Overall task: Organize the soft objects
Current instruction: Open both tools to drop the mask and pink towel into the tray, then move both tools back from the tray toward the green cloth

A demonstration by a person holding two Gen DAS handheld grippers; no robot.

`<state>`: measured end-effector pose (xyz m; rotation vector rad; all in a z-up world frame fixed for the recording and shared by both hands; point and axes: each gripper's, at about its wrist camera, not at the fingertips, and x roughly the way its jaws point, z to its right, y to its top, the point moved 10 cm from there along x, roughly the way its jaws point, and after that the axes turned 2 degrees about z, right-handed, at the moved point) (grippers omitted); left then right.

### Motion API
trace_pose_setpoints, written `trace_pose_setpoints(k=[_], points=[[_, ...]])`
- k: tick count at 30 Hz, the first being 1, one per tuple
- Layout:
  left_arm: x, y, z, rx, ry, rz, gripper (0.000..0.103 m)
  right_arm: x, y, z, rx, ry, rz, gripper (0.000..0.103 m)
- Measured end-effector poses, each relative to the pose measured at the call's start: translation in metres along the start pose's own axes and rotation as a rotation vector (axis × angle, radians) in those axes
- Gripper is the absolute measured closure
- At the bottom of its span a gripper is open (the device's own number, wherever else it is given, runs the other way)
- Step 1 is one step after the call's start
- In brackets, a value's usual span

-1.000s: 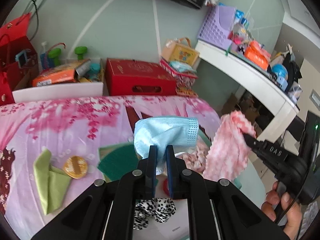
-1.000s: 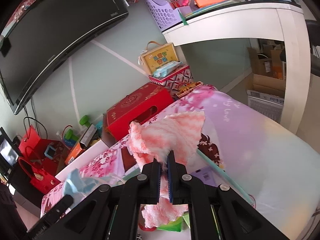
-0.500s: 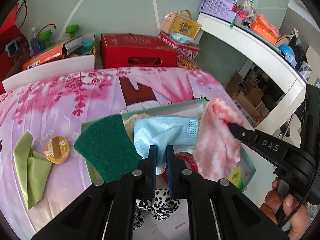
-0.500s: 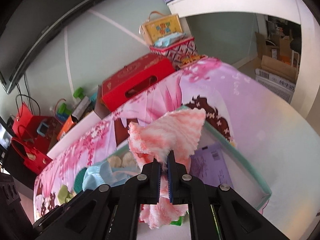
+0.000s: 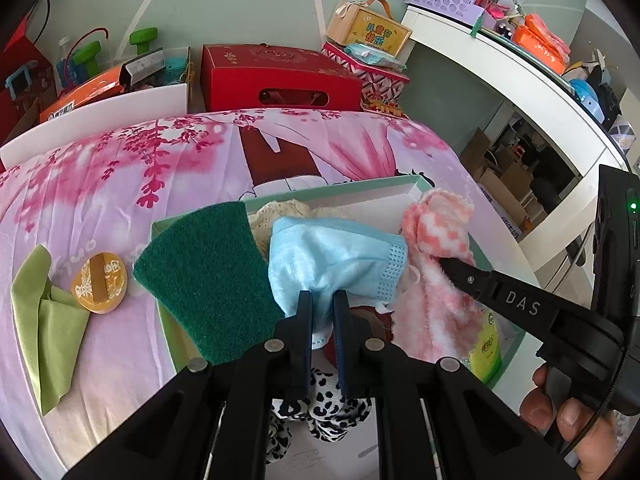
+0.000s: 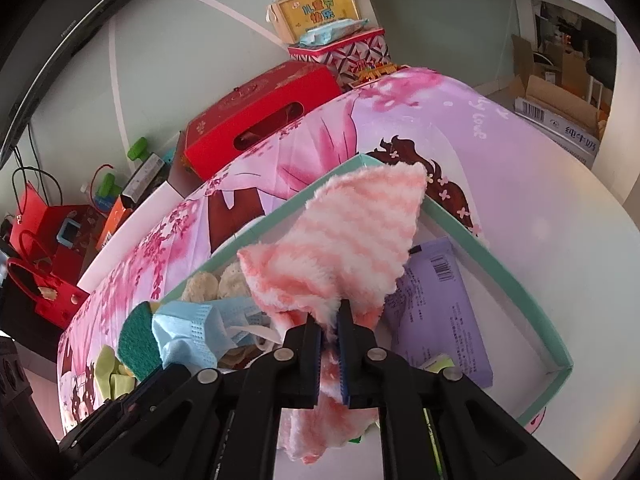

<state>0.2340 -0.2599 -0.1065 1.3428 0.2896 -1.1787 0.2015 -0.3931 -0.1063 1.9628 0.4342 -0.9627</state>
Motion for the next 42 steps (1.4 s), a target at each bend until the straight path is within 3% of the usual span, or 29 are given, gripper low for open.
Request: trace_pose_setpoints(k=[7, 14, 18, 22, 27, 29, 33, 36, 38, 42], points=[[-0.004, 0.001, 0.001, -0.008, -0.007, -0.010, 0.091, -0.005, 0.001, -0.005, -0.022, -0.010, 0.004, 0.093], [-0.014, 0.005, 0.002, -0.016, -0.026, -0.008, 0.072, -0.011, 0.002, -0.005, -0.027, -0.029, -0.002, 0.090], [-0.022, 0.008, -0.002, -0.030, -0.018, 0.000, 0.067, -0.015, 0.001, -0.004, -0.032, -0.040, -0.003, 0.075], [-0.035, 0.015, -0.011, -0.054, 0.001, 0.025, 0.052, -0.024, 0.002, -0.006, -0.049, -0.058, 0.004, 0.062], [-0.050, 0.022, -0.032, -0.071, 0.069, 0.063, 0.046, -0.035, 0.002, -0.014, -0.083, -0.069, 0.012, 0.043], [-0.053, 0.023, -0.042, -0.088, 0.093, 0.069, 0.028, -0.037, 0.000, -0.019, -0.107, -0.079, 0.011, 0.040], [-0.056, 0.022, -0.067, -0.125, 0.157, 0.076, 0.025, -0.035, -0.006, -0.027, -0.130, -0.086, -0.006, 0.035], [-0.058, 0.019, -0.089, -0.150, 0.236, 0.075, 0.019, -0.032, -0.012, -0.034, -0.149, -0.086, -0.024, 0.031], [-0.060, 0.017, -0.103, -0.157, 0.292, 0.072, 0.010, -0.032, -0.014, -0.038, -0.162, -0.086, -0.028, 0.023], [-0.066, 0.012, -0.132, -0.203, 0.392, 0.074, 0.006, -0.034, -0.016, -0.047, -0.181, -0.081, -0.017, 0.010]])
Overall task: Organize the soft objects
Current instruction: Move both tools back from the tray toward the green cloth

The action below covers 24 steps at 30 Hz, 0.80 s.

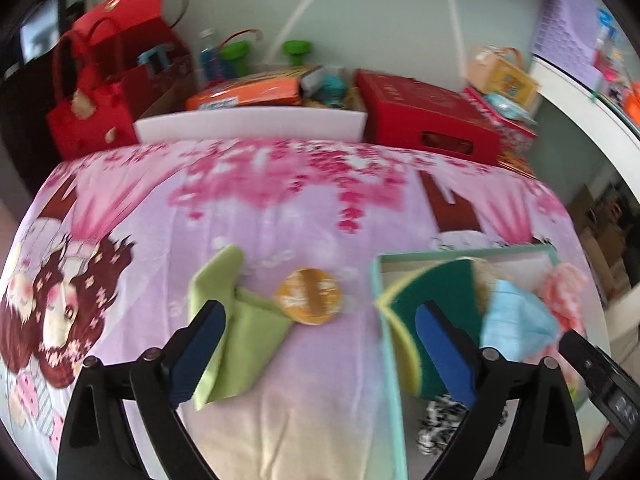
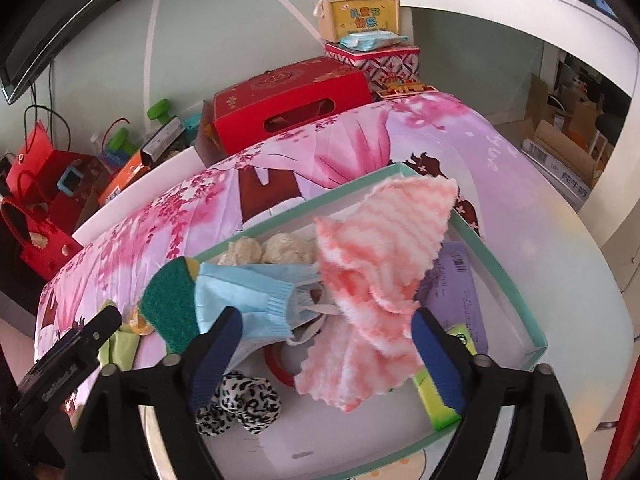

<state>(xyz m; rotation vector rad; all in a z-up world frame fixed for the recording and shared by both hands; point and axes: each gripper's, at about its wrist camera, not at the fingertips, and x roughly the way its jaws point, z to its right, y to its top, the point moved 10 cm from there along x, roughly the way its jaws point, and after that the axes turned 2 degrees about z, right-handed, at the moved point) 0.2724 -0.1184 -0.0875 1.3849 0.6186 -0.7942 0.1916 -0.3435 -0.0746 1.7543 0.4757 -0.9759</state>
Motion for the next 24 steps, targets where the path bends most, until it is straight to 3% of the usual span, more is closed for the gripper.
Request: trace_pose_setpoints(k=[2, 10, 24], points=[[0.002, 0.000, -0.010, -0.030, 0.008, -0.006, 0.006, -0.001, -0.001, -0.006, -0.006, -0.004, 0.006, 0.000], [0.005, 0.002, -0.050, -0.106, 0.073, -0.013, 0.006, -0.006, -0.009, -0.050, -0.084, 0.033, 0.016, 0.000], [-0.018, 0.006, -0.131, -0.212, 0.219, 0.049, 0.005, -0.002, -0.021, -0.117, -0.201, 0.109, 0.045, 0.000]])
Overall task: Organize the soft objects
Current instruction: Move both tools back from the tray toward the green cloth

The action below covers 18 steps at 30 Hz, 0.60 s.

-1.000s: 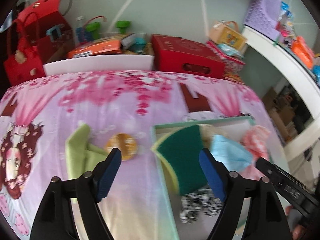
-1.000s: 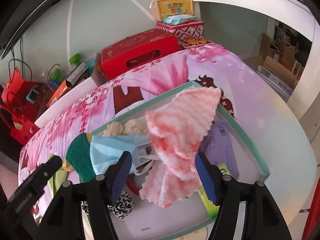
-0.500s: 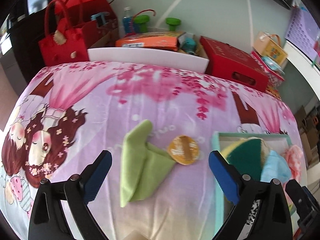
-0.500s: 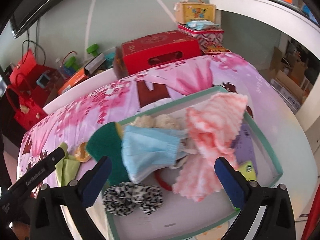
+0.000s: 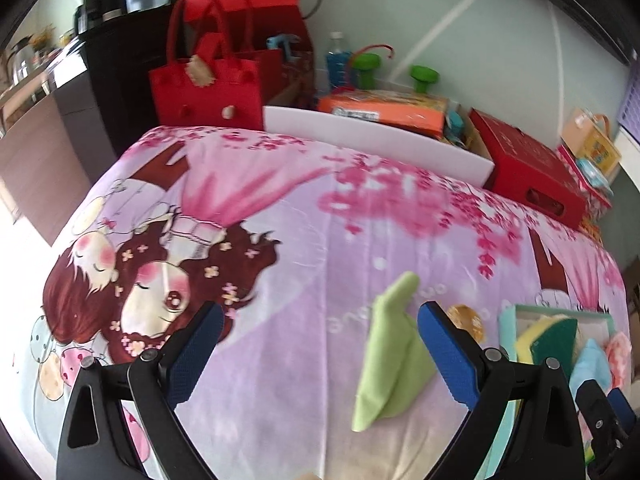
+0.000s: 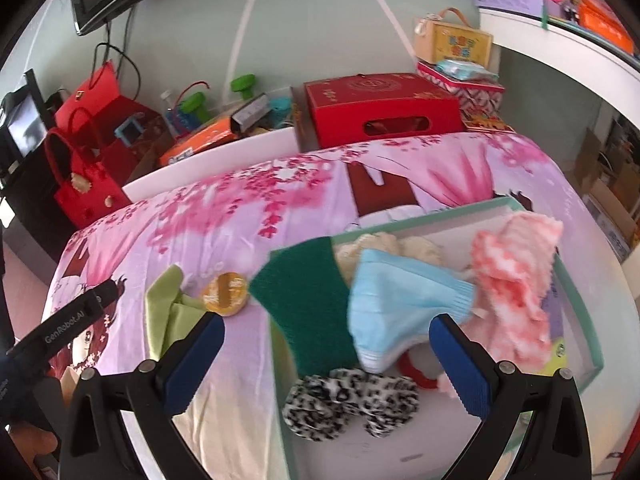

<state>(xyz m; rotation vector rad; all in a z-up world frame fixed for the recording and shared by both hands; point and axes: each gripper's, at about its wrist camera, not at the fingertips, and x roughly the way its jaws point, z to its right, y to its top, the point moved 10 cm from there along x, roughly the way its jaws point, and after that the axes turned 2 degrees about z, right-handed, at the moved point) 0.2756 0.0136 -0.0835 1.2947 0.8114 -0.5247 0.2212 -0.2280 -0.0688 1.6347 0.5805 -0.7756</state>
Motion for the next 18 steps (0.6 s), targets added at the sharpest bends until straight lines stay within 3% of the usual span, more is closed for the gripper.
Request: trace_pose_setpoints(k=[6, 18], points=[[0.000, 0.002, -0.016, -0.027, 0.000, 0.010, 0.005, 0.010, 0.002, -0.031, -0.015, 0.056, 0.007, 0.000], [0.007, 0.001, -0.040, -0.074, -0.009, -0.009, 0.005, 0.027, 0.006, -0.074, -0.066, 0.084, 0.007, 0.000]])
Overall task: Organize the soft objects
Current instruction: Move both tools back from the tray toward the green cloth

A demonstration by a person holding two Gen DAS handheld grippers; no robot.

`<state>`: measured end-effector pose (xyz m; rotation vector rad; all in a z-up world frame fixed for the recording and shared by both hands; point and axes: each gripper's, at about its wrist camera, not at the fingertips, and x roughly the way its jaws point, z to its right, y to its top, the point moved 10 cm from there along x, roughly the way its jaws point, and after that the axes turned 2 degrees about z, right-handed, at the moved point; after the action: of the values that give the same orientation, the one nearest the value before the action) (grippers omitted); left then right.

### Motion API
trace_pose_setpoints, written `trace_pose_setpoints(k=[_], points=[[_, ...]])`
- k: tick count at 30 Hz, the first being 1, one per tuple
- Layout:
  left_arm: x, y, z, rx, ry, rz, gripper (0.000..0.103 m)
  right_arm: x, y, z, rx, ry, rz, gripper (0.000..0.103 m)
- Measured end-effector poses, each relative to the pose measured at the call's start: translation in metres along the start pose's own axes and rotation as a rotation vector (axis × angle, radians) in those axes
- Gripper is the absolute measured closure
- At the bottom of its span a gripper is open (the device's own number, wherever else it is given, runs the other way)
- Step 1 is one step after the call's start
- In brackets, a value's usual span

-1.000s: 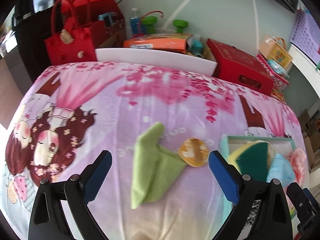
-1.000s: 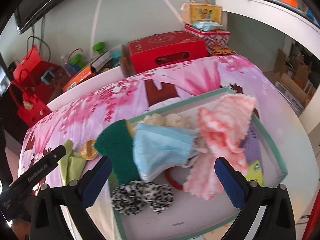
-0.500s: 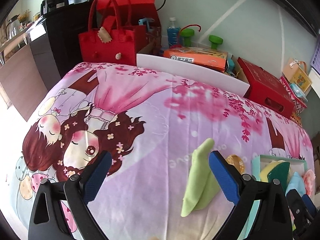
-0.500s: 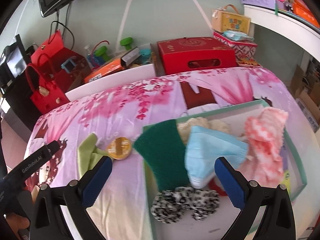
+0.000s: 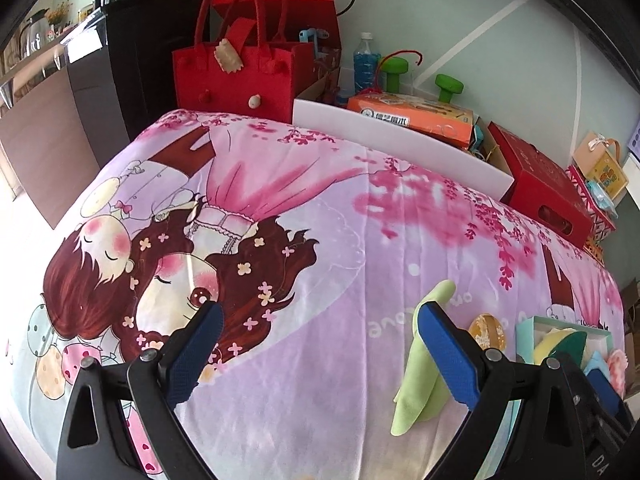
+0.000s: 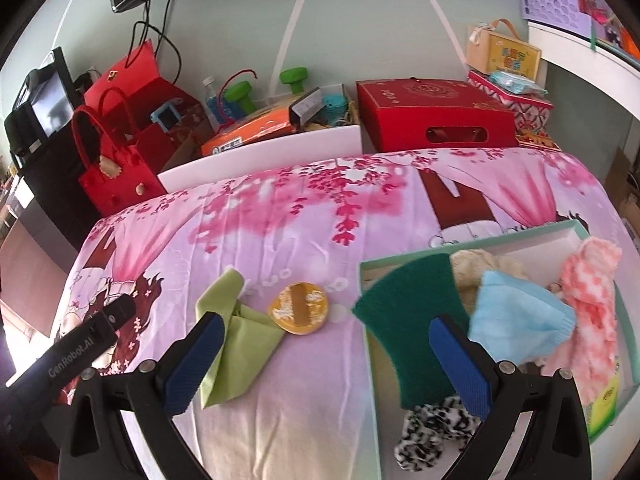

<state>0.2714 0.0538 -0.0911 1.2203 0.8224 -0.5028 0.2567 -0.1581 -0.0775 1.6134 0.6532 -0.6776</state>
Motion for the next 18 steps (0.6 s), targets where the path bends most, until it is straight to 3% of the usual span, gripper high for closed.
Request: trace_pose_setpoints(k=[10, 18], points=[[0.024, -0.017, 0.010, 0.009, -0.019, -0.070, 0.005, 0.012, 0.009, 0.004, -0.008, -0.014, 0.019, 0.000], [0.046, -0.033, 0.038, 0.039, -0.100, -0.135, 0.005, 0.018, 0.007, 0.019, 0.022, -0.019, 0.003, 0.000]])
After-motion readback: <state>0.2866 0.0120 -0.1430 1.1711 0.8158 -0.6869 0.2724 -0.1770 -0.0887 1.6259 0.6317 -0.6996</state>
